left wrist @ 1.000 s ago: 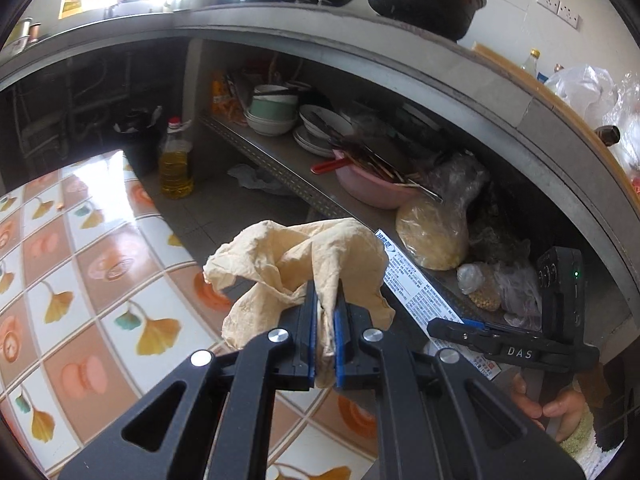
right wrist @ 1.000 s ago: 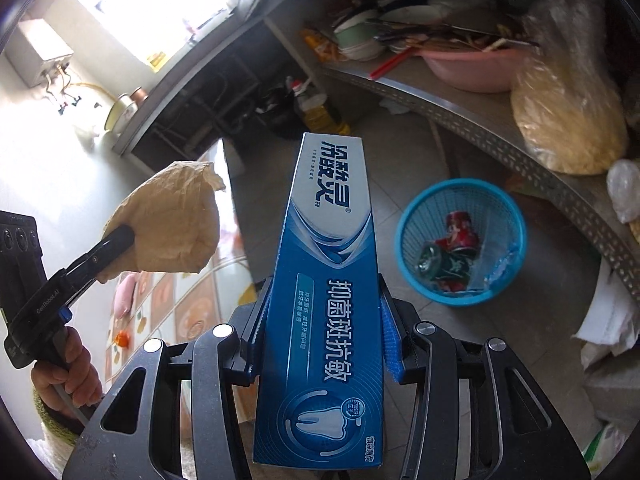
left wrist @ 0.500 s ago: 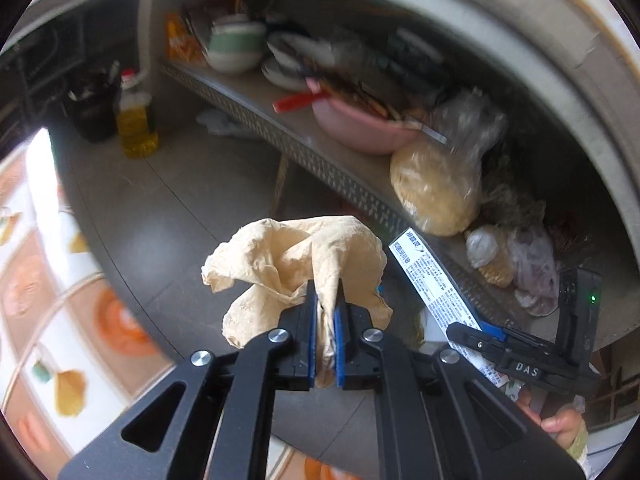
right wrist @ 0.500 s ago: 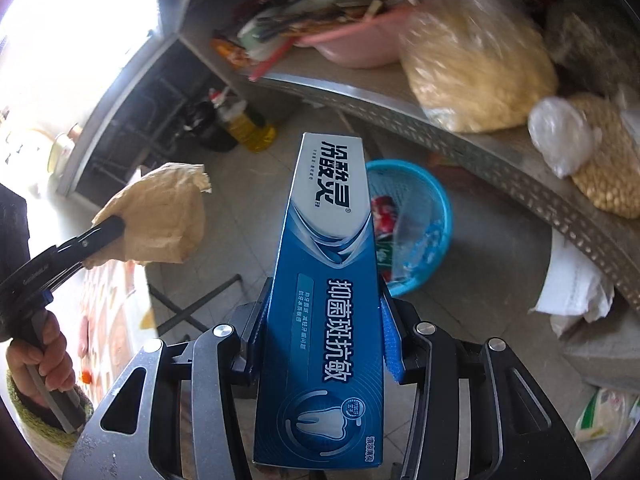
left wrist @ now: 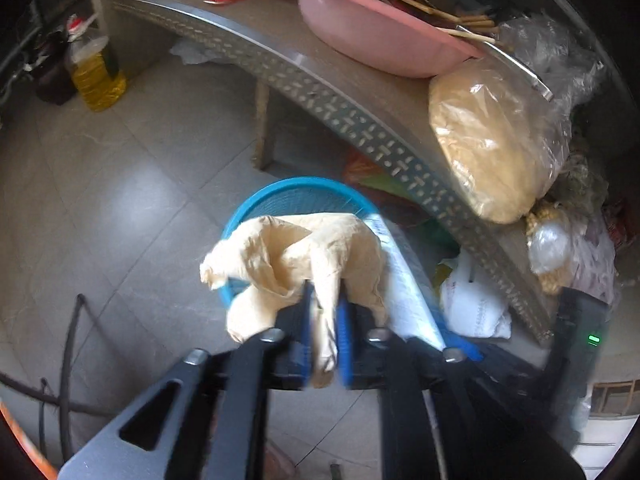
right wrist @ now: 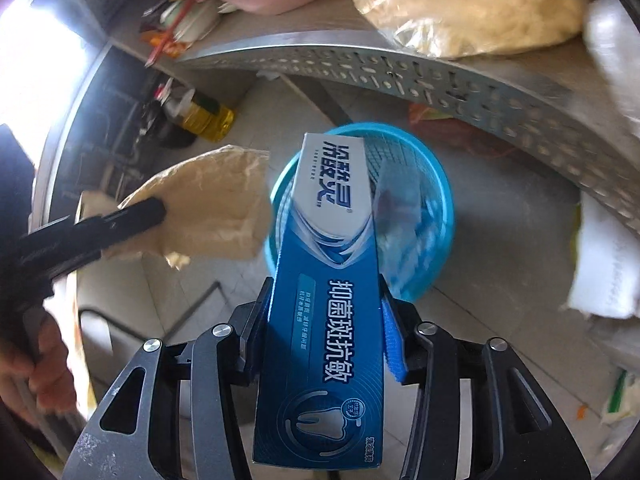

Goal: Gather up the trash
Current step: 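Open both grippers over the wastebasket to drop cloth and toothpaste box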

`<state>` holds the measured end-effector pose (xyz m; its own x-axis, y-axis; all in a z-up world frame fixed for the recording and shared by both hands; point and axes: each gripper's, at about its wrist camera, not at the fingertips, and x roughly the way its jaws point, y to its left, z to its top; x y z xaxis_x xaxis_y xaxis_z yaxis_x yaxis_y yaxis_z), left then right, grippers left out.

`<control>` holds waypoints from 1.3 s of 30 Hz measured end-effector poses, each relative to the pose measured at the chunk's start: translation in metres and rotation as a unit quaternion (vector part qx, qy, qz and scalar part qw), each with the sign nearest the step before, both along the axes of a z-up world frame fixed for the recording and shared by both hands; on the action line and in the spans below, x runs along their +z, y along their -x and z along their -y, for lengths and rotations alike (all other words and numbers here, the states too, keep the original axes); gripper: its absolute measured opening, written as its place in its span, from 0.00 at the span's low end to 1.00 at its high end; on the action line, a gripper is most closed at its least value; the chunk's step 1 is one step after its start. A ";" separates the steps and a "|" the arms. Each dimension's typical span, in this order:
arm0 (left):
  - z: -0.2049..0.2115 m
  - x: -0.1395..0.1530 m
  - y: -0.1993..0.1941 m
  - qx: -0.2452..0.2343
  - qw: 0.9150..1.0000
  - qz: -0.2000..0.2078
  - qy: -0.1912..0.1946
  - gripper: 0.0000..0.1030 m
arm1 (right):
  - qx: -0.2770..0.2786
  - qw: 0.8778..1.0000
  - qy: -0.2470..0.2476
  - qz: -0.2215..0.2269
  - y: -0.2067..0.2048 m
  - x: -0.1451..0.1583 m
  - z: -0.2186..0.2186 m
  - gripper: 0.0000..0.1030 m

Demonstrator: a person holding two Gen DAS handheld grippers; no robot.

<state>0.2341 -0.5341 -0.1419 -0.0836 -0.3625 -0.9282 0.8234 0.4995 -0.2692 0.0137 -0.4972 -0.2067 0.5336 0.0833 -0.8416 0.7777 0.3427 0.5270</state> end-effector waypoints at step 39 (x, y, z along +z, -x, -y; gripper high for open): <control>-0.344 0.186 0.021 0.191 0.948 0.123 0.225 0.67 | 0.137 0.978 0.156 -0.005 -0.032 0.068 -0.074 0.69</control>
